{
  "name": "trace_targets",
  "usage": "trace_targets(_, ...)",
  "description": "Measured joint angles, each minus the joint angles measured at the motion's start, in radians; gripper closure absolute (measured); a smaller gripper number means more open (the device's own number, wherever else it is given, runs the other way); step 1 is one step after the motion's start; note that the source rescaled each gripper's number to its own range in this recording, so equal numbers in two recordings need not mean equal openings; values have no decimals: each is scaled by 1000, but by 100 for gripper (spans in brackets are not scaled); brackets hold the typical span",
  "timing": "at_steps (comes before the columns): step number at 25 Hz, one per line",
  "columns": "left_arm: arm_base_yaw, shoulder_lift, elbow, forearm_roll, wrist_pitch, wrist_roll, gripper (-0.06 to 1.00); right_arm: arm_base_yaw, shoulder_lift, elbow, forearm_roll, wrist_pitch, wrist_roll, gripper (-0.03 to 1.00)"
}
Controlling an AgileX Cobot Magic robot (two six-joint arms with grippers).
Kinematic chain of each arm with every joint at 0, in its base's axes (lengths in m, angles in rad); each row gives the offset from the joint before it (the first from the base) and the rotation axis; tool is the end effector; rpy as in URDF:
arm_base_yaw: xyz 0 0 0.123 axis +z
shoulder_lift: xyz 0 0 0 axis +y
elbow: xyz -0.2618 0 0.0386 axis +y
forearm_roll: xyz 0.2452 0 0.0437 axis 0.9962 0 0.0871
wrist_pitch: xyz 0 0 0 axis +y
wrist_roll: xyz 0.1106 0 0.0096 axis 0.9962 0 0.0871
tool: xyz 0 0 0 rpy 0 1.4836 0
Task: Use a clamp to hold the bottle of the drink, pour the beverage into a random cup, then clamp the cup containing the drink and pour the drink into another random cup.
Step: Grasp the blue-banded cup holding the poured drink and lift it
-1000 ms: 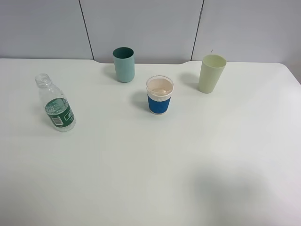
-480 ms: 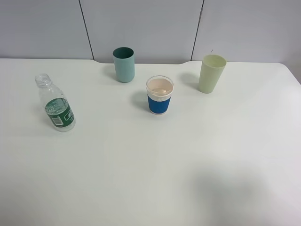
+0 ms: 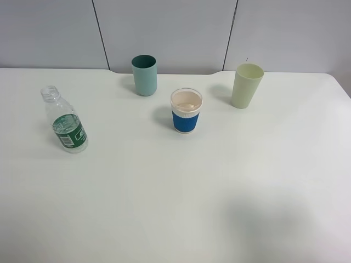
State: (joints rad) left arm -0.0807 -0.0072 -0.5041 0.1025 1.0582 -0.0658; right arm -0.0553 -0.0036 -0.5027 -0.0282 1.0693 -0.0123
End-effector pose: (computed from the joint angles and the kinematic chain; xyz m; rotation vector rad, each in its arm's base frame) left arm 0.0303 0.0075 0.2689 0.0098 2.0264 0.0298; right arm 0.0297 -0.0044 0.2669 0.0456 2.0466 -0.0759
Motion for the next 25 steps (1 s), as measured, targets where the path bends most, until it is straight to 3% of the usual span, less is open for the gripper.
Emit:
trace_targets(19,3,0,0,0,0,0,-6,0,0,0,0,0,0,-2)
trace_targets(25,103,0,0,0,0,0,-6,0,0,0,0,0,0,-2)
